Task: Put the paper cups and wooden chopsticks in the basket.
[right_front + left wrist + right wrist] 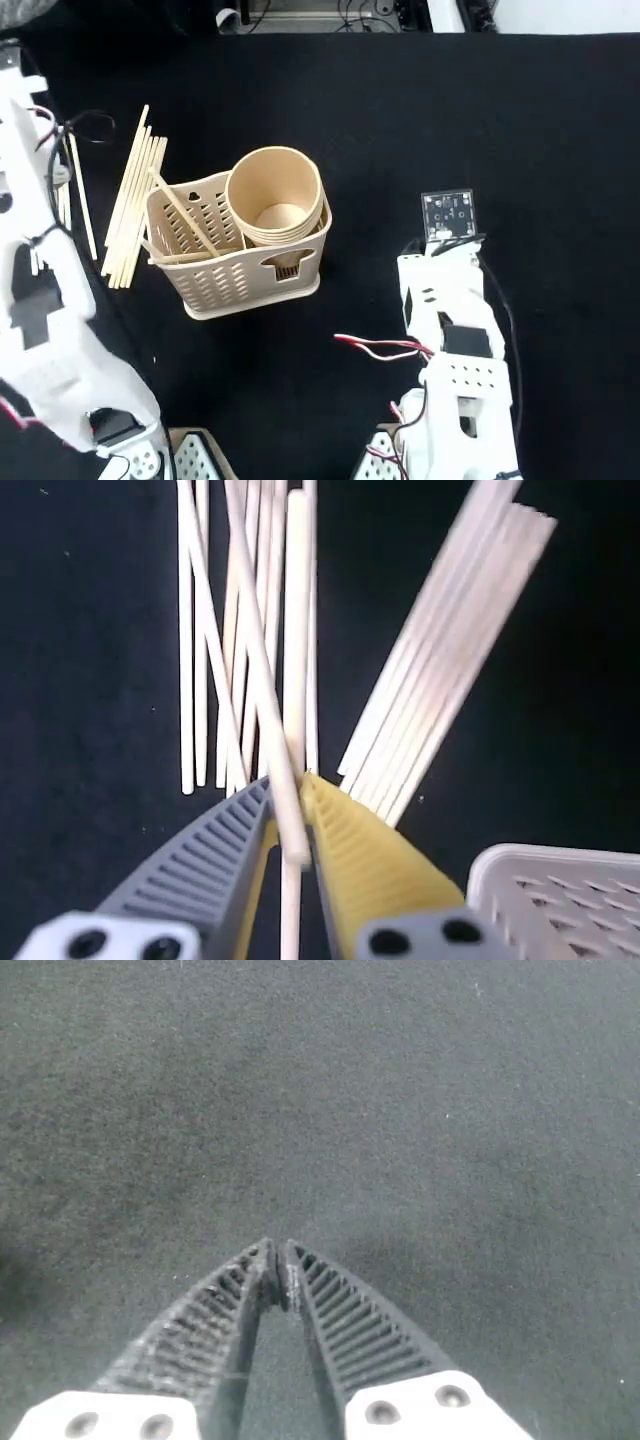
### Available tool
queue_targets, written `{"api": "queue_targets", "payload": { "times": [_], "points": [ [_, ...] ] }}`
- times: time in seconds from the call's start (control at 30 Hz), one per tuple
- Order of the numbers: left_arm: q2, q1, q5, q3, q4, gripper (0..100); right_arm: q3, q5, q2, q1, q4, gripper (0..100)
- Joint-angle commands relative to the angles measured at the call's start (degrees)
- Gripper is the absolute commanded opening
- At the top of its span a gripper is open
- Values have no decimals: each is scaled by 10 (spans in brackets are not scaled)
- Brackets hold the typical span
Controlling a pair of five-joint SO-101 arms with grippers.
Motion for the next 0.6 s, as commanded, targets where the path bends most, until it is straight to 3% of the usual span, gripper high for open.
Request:
{"api": "queue_targets", "payload": {
  "times": [0.0,0.33,0.57],
  "points": [
    [-128,19,-5,97,-48,29,-3,5,3,-4,-11,12],
    [-585,66,-2,527,-329,29,-3,5,3,-5,-11,12],
    [-862,106,0,684,-483,28,-3,5,3,-6,-11,12]
  ]
}}
